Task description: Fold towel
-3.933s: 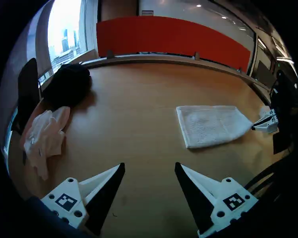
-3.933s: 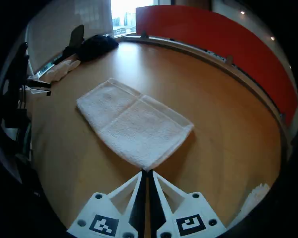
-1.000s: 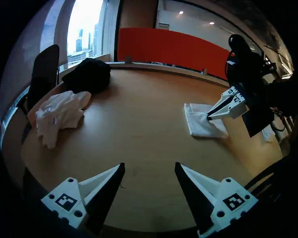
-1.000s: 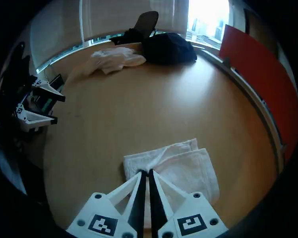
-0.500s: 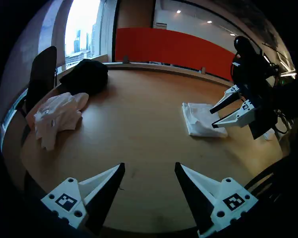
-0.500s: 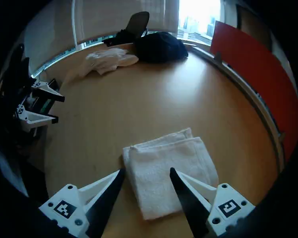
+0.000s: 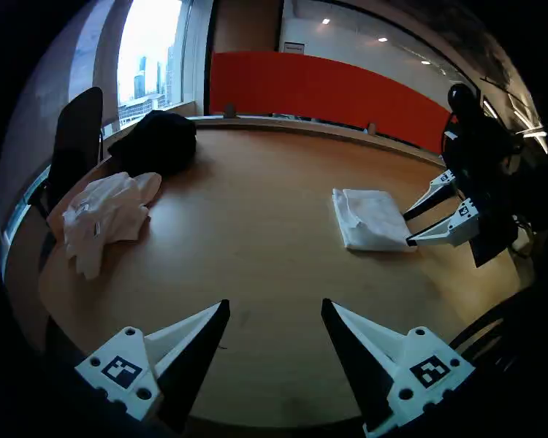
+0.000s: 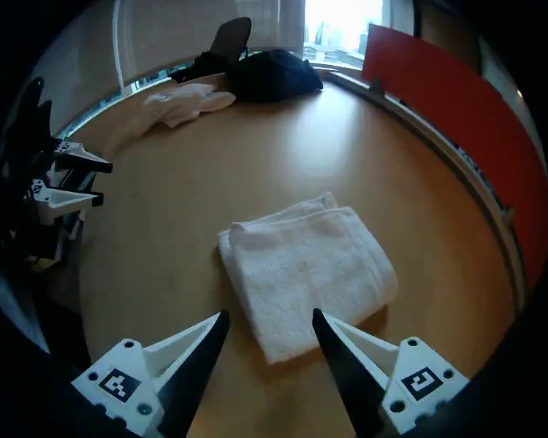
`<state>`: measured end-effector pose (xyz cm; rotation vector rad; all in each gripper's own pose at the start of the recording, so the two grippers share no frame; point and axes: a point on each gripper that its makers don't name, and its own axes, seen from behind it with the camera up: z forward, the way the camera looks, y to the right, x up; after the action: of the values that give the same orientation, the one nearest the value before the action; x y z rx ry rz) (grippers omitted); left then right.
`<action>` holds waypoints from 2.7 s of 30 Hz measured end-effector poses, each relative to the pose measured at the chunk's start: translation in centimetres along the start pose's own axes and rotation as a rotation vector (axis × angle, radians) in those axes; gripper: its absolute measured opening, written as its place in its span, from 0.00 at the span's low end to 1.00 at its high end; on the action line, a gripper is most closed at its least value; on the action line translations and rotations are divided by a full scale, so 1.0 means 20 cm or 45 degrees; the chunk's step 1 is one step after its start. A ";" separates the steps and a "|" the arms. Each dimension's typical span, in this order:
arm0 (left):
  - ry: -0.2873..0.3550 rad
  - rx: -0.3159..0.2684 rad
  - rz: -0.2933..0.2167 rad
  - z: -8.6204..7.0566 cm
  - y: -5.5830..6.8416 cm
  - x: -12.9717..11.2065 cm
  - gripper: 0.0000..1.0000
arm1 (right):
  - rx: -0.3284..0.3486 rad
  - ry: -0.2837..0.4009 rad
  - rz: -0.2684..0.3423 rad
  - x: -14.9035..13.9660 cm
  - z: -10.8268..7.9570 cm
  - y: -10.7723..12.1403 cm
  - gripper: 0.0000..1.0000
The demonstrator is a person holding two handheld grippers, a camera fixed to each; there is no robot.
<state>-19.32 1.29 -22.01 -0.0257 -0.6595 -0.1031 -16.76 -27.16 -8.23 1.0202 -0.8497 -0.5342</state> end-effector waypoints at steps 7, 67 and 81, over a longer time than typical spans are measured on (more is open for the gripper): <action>-0.001 -0.005 -0.002 0.00 0.02 0.00 0.93 | -0.014 -0.012 0.035 -0.07 -0.02 0.00 0.87; -0.010 -0.036 0.039 0.02 0.05 0.01 0.93 | -0.167 0.061 0.145 0.02 -0.12 0.18 0.03; 0.006 -0.049 0.083 0.02 0.08 0.10 0.93 | -0.229 0.241 0.048 0.42 -0.37 0.34 0.03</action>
<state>-17.89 2.74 -20.44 -0.0838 -0.6509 -0.0530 -5.78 -26.59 -1.09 0.8728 -0.6400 -0.4656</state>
